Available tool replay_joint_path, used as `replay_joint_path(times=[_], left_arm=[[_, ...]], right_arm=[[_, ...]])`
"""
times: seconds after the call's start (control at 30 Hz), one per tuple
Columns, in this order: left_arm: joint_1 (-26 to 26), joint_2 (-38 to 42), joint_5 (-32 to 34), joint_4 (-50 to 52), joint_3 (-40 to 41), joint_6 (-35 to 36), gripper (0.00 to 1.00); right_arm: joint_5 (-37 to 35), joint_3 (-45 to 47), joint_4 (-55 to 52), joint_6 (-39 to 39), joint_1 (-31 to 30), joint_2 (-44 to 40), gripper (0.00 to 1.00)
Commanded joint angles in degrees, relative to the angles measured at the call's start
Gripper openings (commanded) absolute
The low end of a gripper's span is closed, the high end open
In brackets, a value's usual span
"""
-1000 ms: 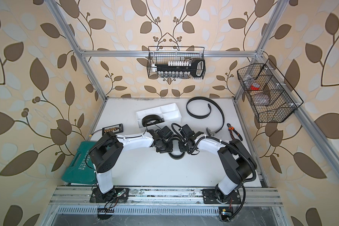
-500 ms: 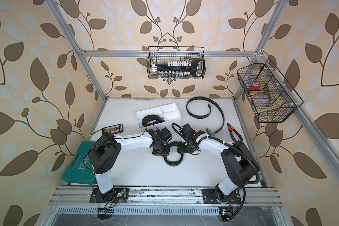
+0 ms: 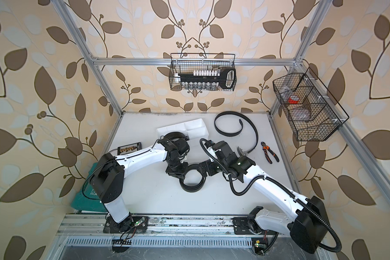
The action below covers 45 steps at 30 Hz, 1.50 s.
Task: Place the belts into the storage roll
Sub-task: Pick up the belt from the center of the board.
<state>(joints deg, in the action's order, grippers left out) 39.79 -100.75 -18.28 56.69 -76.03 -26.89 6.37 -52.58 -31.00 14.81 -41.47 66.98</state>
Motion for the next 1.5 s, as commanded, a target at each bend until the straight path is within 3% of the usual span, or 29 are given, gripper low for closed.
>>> replay_joint_path(times=[0.0, 0.27, 0.47, 0.7, 1.07, 1.47], left_arm=[[-1.8, 2.2, -4.6, 9.3, -4.2, 4.0, 0.0], [-3.5, 0.2, -7.6, 15.1, -6.8, 4.8, 0.0], [-3.5, 0.3, -7.6, 17.6, -7.5, 4.5, 0.0], [-3.7, 0.0, -7.6, 19.2, -8.0, 4.7, 0.0], [-4.1, -1.0, -9.3, 19.3, -7.7, 5.2, 0.0], [-5.4, -1.0, -12.5, 17.4, -5.7, 4.1, 0.06]], right_arm=[[-8.7, -3.5, -3.2, -5.8, -8.5, -2.7, 0.95], [-25.0, -11.3, -11.3, -12.6, -27.9, 3.5, 0.93], [-34.2, -18.0, -16.8, -17.3, -34.7, 14.9, 0.92], [-38.8, -24.3, -22.2, -19.5, -36.4, 24.4, 0.88], [-47.1, -26.8, -25.2, -20.3, -36.8, 33.4, 0.67], [-57.2, -31.2, -29.4, -19.0, -38.8, 40.2, 0.65]])
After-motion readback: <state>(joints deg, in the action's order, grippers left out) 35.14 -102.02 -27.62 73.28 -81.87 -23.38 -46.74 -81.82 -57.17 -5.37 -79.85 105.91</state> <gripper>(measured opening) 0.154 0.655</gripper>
